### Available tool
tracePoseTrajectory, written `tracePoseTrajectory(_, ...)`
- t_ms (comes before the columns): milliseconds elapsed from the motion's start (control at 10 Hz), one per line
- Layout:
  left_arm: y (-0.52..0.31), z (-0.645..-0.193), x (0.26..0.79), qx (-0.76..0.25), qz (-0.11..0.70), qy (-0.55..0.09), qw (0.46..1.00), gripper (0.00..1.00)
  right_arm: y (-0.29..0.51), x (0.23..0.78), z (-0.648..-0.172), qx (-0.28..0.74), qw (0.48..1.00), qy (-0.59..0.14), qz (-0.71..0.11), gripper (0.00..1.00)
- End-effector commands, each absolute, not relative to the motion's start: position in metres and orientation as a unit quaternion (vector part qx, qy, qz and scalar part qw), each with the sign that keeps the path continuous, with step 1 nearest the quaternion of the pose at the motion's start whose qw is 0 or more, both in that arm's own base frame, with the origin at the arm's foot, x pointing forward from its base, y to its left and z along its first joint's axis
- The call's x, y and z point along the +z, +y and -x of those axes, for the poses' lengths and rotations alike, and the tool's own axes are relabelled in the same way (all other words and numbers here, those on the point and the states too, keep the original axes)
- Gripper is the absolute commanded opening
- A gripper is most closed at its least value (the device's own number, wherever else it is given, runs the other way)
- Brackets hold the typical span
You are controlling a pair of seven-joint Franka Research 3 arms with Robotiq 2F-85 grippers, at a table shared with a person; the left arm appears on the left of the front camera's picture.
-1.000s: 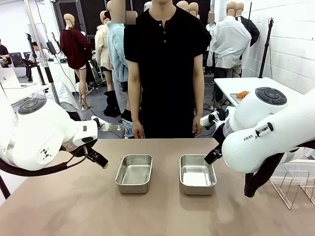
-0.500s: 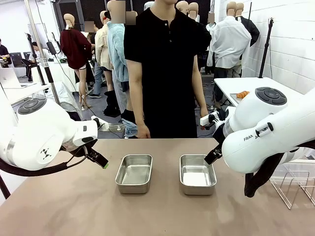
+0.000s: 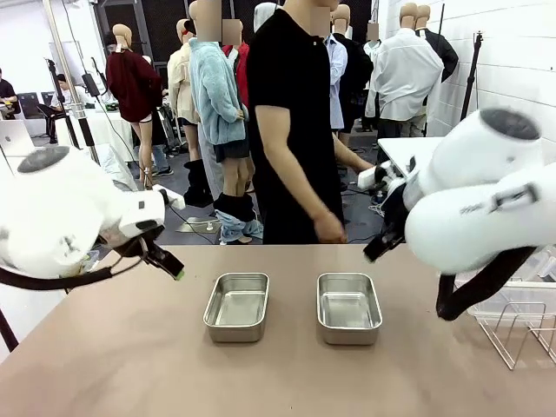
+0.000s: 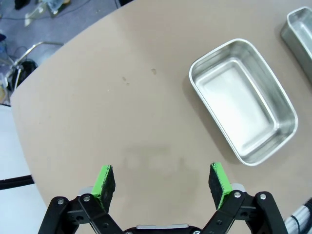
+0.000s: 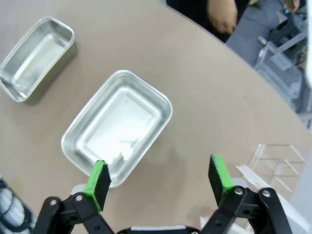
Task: Place the bread in airtight containers.
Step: Lift both Airtight Container.
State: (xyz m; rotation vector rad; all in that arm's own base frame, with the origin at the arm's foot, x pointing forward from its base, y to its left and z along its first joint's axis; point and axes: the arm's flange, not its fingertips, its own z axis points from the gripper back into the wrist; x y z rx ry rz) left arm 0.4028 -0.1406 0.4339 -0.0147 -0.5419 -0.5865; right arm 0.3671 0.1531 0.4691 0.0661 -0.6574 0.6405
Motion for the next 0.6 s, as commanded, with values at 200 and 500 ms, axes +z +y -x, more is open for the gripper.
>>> tracePoseTrajectory(200, -0.096, -0.380, 0.533, -0.317, 0.085, -0.260, 0.908, 1.00, 0.087, 0.533, -0.319, 0.273, 0.901, -0.331, -0.068, 1.00)
tracePoseTrajectory(500, -0.080, -0.366, 0.545, -0.328, 0.142, -0.284, 0.890, 1.00, 0.068, 0.543, -0.301, 0.263, 0.897, -0.343, -0.090, 1.00)
